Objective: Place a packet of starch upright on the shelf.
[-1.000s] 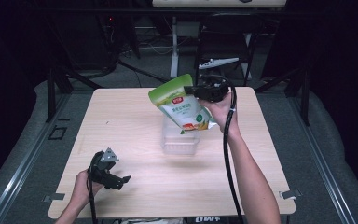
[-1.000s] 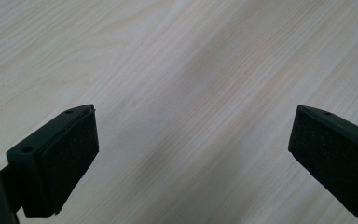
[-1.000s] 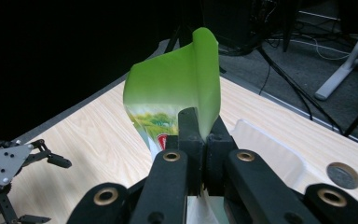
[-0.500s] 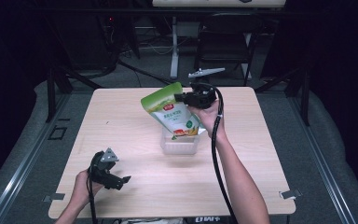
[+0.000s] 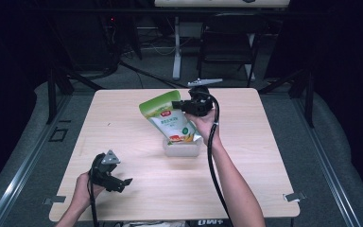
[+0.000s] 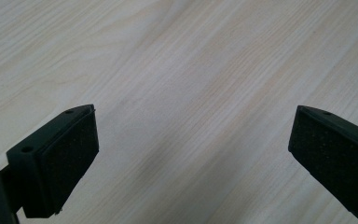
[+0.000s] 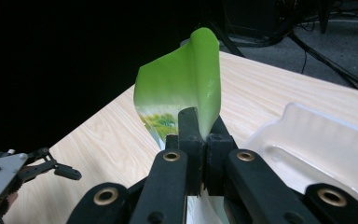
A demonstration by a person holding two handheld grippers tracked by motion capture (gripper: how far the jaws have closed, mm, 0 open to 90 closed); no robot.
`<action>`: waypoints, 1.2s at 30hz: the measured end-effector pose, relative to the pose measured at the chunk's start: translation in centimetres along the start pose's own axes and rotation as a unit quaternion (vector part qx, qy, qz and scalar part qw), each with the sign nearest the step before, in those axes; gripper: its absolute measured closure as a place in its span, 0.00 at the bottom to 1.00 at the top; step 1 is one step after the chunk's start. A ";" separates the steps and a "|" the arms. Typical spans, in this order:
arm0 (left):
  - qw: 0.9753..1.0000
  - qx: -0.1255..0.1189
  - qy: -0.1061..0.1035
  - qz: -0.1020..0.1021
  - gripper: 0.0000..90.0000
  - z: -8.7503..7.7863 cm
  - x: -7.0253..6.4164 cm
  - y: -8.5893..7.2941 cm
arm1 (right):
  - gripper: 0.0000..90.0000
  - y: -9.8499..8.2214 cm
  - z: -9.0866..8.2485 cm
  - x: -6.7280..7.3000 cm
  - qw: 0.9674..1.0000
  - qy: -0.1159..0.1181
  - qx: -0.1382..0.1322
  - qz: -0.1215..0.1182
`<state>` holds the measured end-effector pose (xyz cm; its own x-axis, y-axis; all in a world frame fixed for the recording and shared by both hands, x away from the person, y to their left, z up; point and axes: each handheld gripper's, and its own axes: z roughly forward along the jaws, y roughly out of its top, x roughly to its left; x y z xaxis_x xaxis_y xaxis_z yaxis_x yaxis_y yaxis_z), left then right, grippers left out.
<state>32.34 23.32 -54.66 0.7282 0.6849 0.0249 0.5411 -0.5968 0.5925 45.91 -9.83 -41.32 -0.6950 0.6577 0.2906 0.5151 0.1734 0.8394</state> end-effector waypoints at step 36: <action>1.000 0.002 0.003 0.002 0.02 -0.1 -0.1 0.0 | 0.94 -4.8 -1.1 -5.7 0.998 -0.063 0.025 0.020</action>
<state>32.23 23.30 -54.61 0.7277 0.6852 0.0314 0.5403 -0.6008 0.5892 46.78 -15.22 -46.51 -0.6067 0.7508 0.2611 0.5675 0.1791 0.8037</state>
